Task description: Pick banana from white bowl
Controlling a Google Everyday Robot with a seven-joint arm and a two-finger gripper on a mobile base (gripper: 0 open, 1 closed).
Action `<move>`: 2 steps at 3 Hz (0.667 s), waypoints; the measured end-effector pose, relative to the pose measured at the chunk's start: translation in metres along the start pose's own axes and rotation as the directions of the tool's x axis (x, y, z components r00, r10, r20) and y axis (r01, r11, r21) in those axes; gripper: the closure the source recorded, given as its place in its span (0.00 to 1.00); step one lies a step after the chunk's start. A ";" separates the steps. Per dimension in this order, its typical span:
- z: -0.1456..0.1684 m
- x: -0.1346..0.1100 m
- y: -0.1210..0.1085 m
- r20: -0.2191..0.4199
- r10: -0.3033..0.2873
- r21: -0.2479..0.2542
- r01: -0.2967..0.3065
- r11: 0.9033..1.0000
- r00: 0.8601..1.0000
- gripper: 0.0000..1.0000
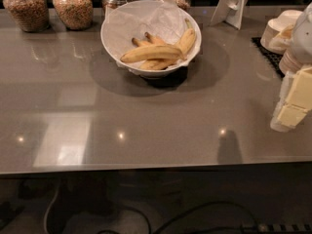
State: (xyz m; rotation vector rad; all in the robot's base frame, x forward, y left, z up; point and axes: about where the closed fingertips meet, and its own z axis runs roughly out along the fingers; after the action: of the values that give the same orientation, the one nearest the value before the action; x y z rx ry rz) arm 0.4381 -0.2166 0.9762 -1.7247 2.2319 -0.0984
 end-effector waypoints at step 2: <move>0.003 -0.013 -0.011 0.088 -0.015 0.033 0.012 0.999 0.996 0.00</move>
Offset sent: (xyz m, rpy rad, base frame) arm 0.0409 0.0278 0.0036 0.2086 -0.1446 0.0806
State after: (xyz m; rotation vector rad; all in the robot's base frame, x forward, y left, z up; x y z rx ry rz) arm 0.4525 -0.2064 0.9784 -1.6934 2.1444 -0.0597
